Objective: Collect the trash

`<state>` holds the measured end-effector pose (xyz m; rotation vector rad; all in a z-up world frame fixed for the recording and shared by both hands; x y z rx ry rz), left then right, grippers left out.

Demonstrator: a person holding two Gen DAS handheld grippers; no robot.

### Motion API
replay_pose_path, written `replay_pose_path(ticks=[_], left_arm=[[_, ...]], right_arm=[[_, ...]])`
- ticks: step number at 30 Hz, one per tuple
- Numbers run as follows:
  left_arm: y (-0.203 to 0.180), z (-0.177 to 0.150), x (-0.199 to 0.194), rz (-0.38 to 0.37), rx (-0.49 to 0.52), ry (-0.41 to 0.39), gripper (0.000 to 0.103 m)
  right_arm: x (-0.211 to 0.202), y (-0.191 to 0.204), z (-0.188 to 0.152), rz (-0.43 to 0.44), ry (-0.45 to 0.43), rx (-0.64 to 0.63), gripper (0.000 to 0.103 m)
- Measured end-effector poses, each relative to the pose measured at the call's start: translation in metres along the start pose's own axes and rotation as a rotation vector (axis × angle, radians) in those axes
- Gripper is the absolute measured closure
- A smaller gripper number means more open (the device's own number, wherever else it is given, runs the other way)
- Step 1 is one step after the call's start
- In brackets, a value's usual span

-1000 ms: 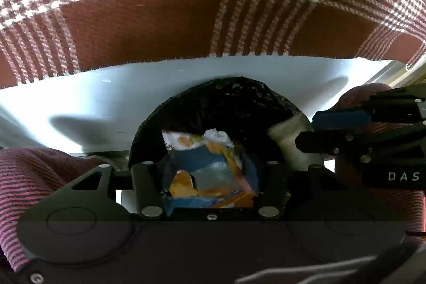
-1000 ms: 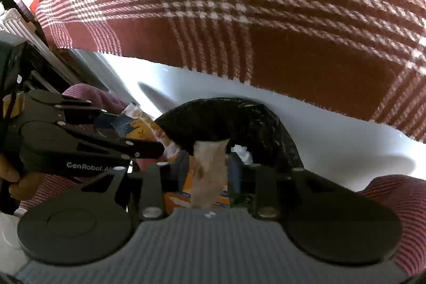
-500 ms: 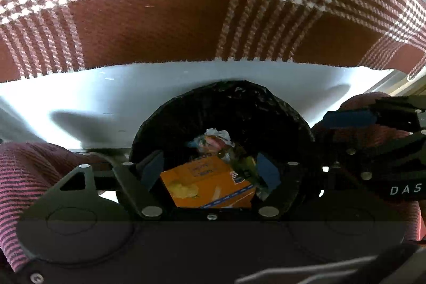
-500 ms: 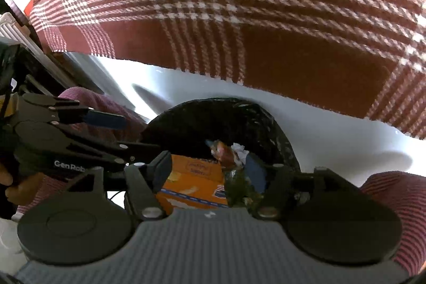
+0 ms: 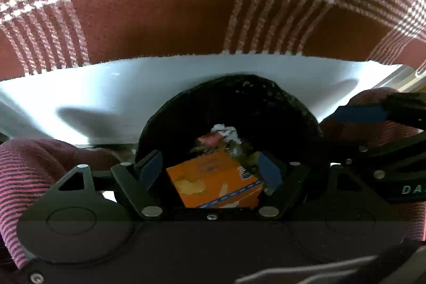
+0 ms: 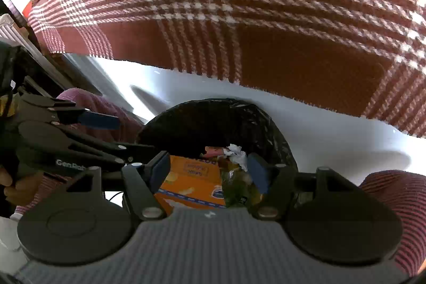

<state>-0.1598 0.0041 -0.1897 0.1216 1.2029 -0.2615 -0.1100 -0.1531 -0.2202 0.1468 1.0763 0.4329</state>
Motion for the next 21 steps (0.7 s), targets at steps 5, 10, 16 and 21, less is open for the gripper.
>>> replay_pose_path(ticks=[5, 10, 16, 21], left_arm=[[0.0007, -0.0002, 0.0004, 0.004, 0.004, 0.003, 0.025], [-0.0005, 0.0003, 0.0024, 0.007, 0.018, 0.008, 0.024], [0.0003, 0.001, 0.0023, 0.001, 0.031, 0.005, 0.024], [0.0027, 0.0014, 0.0025, 0.001, 0.038, 0.005, 0.025]], right_arm=[[-0.0007, 0.0014, -0.0006, 0.001, -0.001, -0.006, 0.027], [-0.0012, 0.0009, -0.0007, 0.001, -0.002, -0.005, 0.027], [-0.0013, 0.0, -0.0004, 0.002, 0.0, -0.003, 0.027], [-0.0005, -0.0002, -0.0014, 0.002, 0.003, -0.003, 0.027]])
Point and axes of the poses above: each gripper's, at about its wrist camera, not at the fingertips, and x roughly the way its jaws point, y to its left, z to its top, the point moved 5 cm from there along x, roughly the way its jaws point, and after that the axes turned 9 degrees about x, right-handed, at the moved point
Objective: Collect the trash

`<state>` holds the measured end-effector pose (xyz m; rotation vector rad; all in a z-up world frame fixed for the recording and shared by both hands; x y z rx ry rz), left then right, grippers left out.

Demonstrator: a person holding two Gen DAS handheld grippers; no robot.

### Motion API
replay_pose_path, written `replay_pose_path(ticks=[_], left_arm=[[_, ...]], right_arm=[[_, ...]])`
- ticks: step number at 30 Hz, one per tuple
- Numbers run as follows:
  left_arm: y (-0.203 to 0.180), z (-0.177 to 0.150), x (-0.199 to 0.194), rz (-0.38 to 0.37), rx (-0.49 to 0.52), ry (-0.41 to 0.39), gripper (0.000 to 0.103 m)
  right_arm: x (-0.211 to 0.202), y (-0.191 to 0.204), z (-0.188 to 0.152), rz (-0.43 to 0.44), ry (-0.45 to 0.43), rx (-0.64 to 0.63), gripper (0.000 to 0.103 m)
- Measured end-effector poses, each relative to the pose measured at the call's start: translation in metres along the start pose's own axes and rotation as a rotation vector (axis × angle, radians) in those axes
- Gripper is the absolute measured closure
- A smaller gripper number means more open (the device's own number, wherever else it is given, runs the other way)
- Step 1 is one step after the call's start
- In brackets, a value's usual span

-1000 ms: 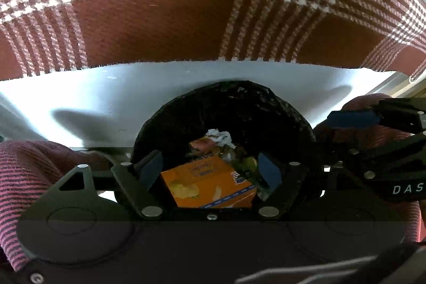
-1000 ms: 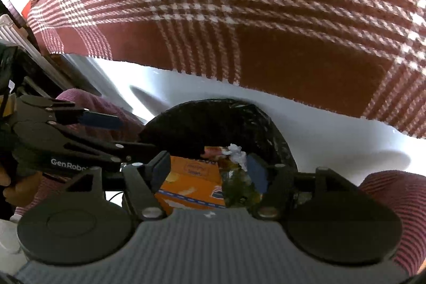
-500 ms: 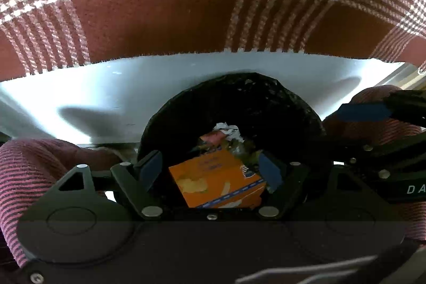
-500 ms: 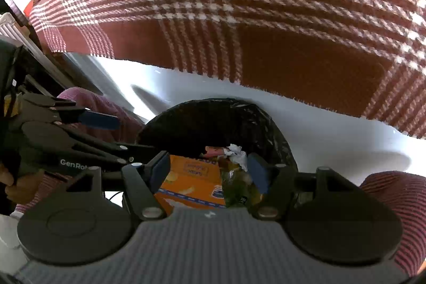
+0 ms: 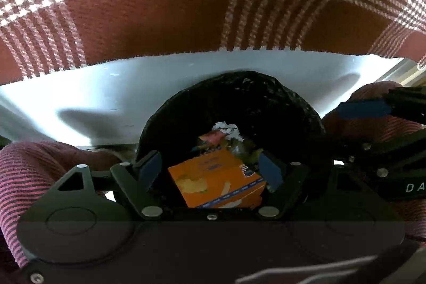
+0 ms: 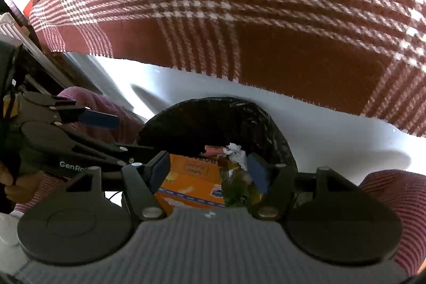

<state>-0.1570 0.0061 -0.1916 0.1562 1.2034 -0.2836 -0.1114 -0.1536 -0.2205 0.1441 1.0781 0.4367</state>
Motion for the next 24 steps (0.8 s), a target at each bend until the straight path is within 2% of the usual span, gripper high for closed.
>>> replay_pose_path(ticks=[24], left_arm=[[0.0025, -0.0004, 0.0009, 0.029, 0.035, -0.004, 0.025]], right_arm=[[-0.0007, -0.0016, -0.0054, -0.004, 0.003, -0.001, 0.027]])
Point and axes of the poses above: each gripper's, at about its wrist camera, not at the fingertips, and x roughly the way its jaws point, y to its left, z to its top, the point moved 5 cm from there along x, roughly the way its jaws point, and after that the axes turned 9 degrees about x, right-handed, at the moved point
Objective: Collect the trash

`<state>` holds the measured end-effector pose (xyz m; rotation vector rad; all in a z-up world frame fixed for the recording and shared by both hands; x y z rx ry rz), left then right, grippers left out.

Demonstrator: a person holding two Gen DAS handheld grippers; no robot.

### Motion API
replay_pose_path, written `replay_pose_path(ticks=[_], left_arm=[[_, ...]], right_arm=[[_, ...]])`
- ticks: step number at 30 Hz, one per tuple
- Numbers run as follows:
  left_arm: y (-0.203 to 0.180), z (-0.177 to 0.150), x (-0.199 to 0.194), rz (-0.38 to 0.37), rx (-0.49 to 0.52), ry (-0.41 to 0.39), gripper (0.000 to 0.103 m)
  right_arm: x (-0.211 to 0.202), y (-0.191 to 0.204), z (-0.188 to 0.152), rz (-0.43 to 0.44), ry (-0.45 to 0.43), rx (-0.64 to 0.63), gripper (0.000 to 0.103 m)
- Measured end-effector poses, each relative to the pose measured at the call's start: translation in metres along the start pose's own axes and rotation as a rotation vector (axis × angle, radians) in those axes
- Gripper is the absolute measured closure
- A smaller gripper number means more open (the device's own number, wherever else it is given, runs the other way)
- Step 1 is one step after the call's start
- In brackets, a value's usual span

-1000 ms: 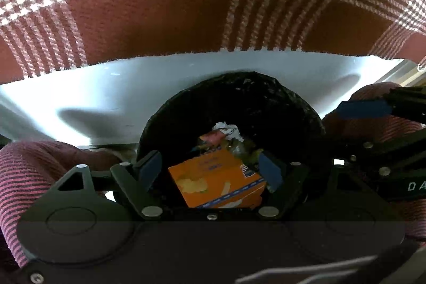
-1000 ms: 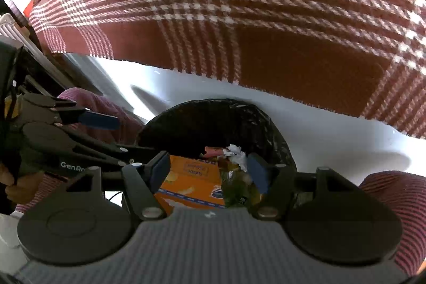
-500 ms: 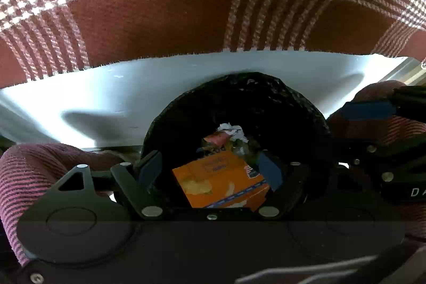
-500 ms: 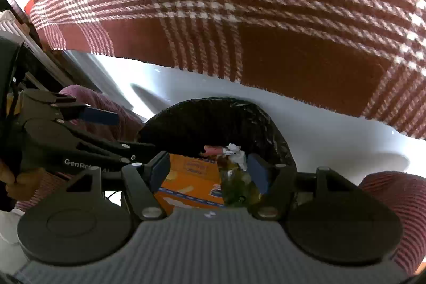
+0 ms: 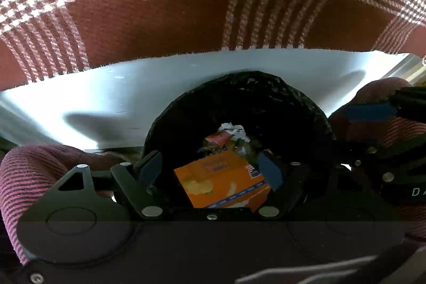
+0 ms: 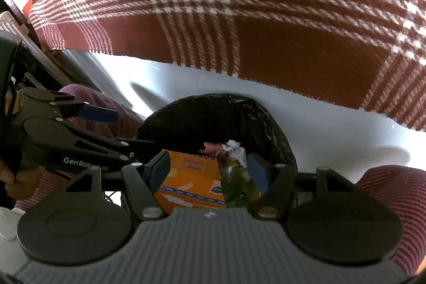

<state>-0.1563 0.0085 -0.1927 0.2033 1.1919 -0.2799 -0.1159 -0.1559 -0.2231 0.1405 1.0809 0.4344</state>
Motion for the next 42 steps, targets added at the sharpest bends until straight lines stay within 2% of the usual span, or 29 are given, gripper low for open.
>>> replay_pose_path(ticks=[42], left_arm=[[0.0, -0.0024, -0.0022, -0.016, -0.013, -0.008, 0.025]], right_arm=[[-0.0015, -0.0006, -0.0016, -0.006, -0.001, -0.01, 0.027]])
Point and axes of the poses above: each gripper's, at about its wrist camera, not at the fingertips, and x roughly the way its jaws point, y to its left, z to its top, the point moved 5 cm from there along x, roughly the way its jaws point, and after that the axes turned 9 degrees about x, right-handed, at the moved point
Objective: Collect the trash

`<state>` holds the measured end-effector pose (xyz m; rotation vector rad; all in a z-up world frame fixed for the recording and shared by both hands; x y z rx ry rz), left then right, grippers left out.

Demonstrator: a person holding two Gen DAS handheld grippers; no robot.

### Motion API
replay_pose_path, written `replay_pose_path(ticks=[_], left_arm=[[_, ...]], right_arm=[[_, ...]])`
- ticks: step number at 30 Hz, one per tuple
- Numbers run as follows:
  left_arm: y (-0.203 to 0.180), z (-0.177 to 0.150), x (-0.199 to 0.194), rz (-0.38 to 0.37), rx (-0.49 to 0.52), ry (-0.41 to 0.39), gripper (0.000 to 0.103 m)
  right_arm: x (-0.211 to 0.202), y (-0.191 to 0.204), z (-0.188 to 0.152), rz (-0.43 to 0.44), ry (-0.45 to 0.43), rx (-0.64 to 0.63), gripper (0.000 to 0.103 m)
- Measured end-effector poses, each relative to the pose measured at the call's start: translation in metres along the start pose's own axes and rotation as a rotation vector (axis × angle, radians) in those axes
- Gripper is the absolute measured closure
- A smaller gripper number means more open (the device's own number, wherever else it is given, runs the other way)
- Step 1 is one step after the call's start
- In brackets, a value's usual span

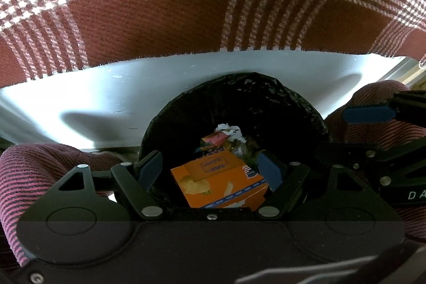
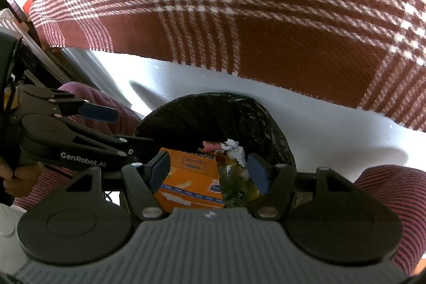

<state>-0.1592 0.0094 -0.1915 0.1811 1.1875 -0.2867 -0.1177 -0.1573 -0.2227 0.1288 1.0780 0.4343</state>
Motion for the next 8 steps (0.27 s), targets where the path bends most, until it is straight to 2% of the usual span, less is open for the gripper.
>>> replay_pose_path(ticks=[8], left_arm=[[-0.005, 0.002, -0.011, -0.009, 0.034, -0.039, 0.026]], right_arm=[[-0.001, 0.0, -0.001, -0.001, -0.002, -0.002, 0.027]])
Point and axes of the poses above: each gripper's, at about its wrist camera, not at the fingertips, and x roughly the way its jaws point, y to its left, z to its top, the point moved 5 cm from there along x, roughly the way its jaws point, and after that the axes turned 9 degrees about x, right-handed, at the moved point
